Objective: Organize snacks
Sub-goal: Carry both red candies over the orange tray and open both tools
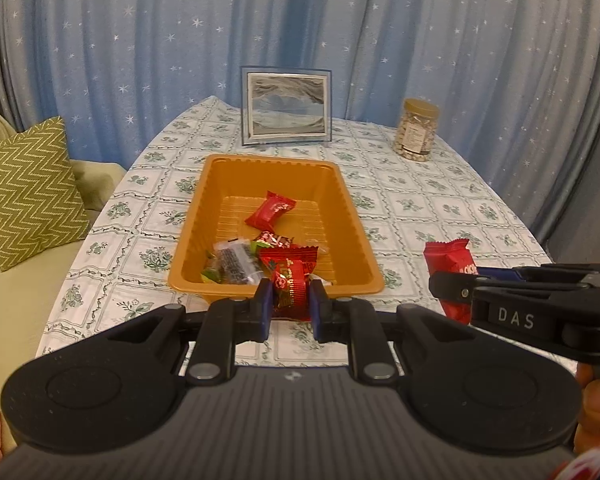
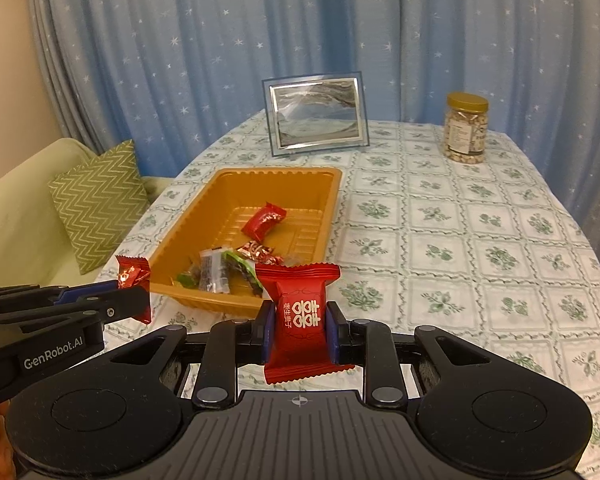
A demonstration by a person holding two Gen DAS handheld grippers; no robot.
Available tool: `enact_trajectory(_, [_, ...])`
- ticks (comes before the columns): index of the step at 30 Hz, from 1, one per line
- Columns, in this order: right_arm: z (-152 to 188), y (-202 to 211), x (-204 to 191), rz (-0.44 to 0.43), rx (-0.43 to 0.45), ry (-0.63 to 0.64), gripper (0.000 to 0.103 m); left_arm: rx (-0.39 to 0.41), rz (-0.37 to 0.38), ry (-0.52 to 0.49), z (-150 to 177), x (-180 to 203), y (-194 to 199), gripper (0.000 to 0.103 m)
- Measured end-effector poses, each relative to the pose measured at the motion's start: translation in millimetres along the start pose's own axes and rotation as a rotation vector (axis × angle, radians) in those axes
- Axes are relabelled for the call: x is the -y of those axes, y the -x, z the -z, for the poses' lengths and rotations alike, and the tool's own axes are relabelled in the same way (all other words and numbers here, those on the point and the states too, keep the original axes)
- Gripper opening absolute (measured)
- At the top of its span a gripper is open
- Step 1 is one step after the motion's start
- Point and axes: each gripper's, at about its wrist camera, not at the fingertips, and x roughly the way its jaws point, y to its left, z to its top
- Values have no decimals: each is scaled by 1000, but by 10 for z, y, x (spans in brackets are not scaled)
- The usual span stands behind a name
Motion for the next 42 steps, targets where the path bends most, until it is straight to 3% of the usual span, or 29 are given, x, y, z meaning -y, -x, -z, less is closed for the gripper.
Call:
enact_trajectory(12, [-268,-515,-42,-24,-20,23,26,-21,4,5,-243,-221,-395,17])
enact_trajectory(37, [-740,-1747,88,-50,-66,1,26,-90,-18,-40,-698,-559,-1685,18])
enact_trajectory(40, [-751,-1801,108,-53,-66,-5,26,-84,-21,-42,-708,-574,-1747,34])
enact_trajectory(42, [-749,-1816,117,-56,-68,-9,26,-80,-22,-45,-706,-591,-1751,34])
